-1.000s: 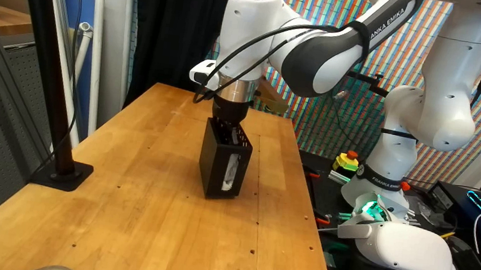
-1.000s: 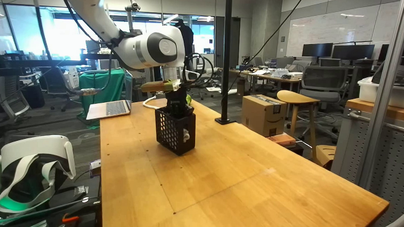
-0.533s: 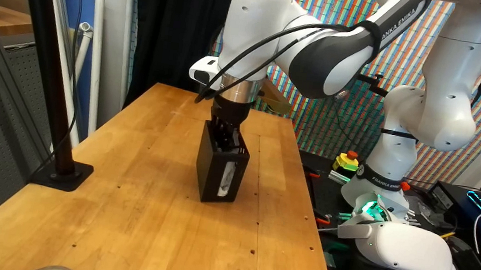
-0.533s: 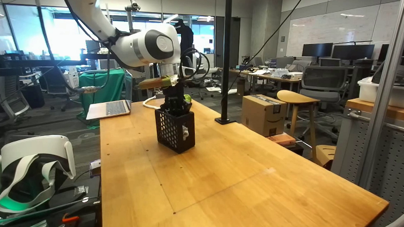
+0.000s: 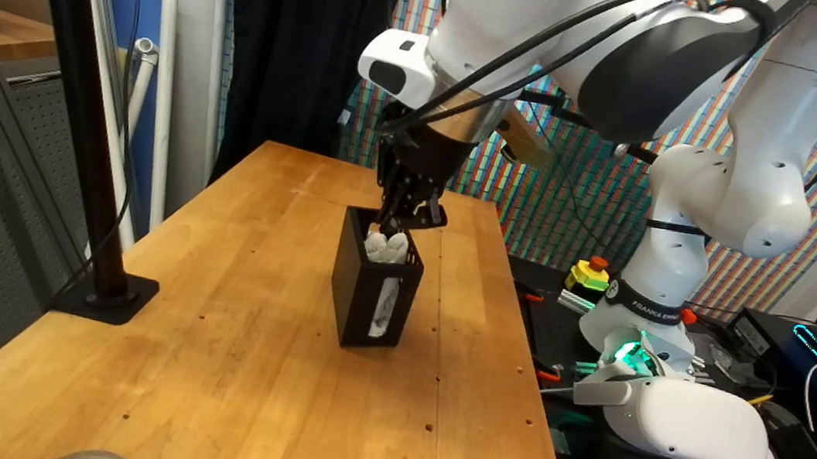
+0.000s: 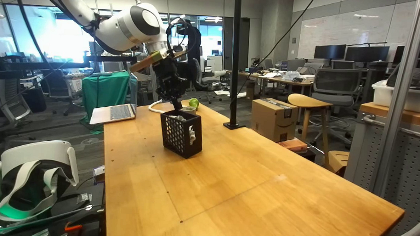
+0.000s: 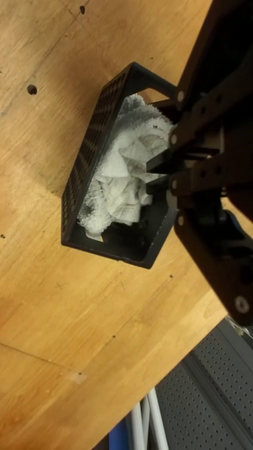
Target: Put the white towel in the black box
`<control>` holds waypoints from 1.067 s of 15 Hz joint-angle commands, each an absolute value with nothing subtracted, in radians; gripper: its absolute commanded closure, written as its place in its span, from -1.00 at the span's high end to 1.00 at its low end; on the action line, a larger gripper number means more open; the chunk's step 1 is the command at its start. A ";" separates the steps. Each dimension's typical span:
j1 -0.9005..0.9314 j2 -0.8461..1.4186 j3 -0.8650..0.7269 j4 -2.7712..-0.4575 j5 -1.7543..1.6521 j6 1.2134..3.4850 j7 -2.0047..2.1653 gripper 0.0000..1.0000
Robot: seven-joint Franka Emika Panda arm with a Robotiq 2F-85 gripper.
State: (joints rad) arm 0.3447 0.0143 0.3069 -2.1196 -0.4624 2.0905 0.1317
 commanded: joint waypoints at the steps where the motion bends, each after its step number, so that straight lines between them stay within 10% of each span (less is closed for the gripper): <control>1: 0.350 -0.023 0.329 -2.103 -0.504 2.042 0.164 -0.74; 16: 0.316 0.040 0.299 -2.195 -0.410 2.242 0.158 -0.74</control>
State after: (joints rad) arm 0.3282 0.0458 0.3097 -2.1687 -0.4403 2.2017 0.1562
